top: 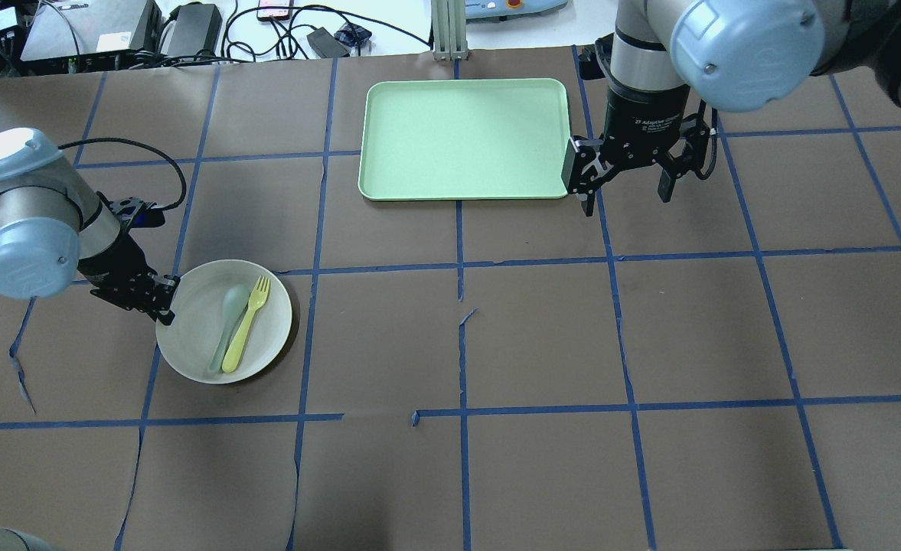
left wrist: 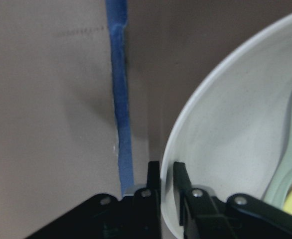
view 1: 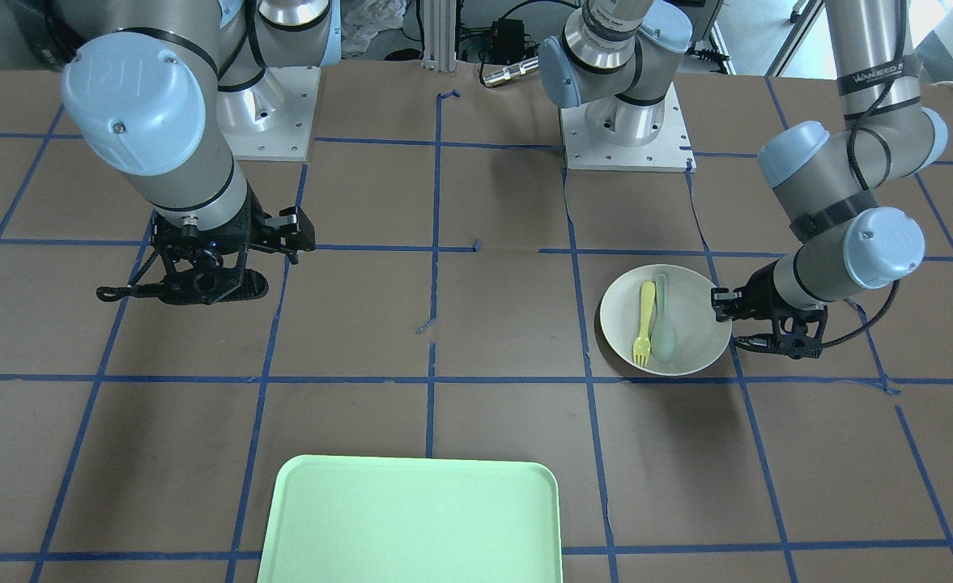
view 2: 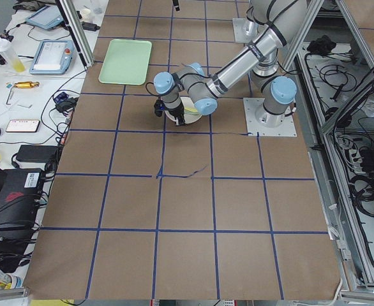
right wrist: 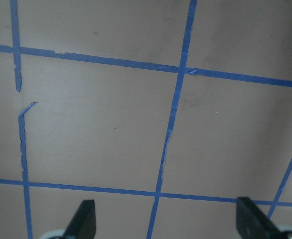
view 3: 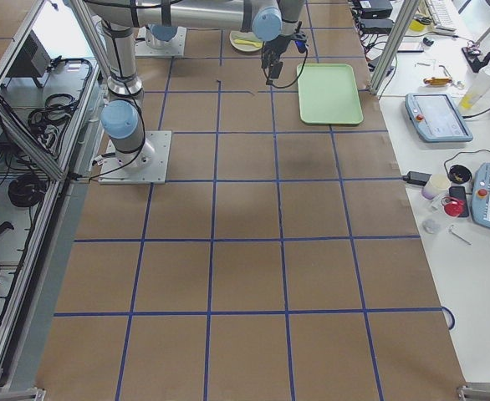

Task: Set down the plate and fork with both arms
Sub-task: 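Grip the white plate rim with the left gripper and lift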

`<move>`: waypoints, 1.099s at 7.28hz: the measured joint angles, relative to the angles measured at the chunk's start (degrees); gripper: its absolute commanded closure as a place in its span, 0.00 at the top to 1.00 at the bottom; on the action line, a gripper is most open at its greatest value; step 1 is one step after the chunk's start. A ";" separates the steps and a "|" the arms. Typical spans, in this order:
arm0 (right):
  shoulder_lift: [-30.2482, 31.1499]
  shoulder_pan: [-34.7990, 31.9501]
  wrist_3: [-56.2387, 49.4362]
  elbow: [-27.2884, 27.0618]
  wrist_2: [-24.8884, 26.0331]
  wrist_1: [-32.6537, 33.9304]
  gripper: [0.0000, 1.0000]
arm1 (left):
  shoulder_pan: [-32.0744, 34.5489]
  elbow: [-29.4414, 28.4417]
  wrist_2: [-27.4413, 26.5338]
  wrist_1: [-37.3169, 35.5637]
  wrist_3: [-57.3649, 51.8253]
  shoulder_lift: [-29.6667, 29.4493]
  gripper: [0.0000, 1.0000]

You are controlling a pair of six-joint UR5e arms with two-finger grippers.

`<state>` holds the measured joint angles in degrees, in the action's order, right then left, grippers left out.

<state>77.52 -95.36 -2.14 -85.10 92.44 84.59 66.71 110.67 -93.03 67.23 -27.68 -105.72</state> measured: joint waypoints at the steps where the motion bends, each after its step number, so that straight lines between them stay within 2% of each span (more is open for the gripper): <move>1: 0.00 0.00 -0.07 -0.03 0.02 0.00 1.00 | 0.73 -2.91 0.39 3.75 -0.17 0.33 0.00; 3: 0.00 0.00 -0.06 -0.06 0.02 0.04 1.00 | 1.12 -5.94 3.27 8.59 -0.59 0.71 0.00; 5: 0.00 0.00 -0.06 -0.04 0.02 0.03 1.00 | 0.85 -7.81 9.34 9.89 -0.42 0.39 0.00; 8: 0.00 0.00 0.10 0.05 -0.38 -0.42 1.00 | 3.22 -12.38 18.05 9.87 9.74 -2.74 0.00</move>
<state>77.52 -95.36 -2.04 -85.06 92.05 84.18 69.92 98.29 -74.98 77.11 -17.93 -108.47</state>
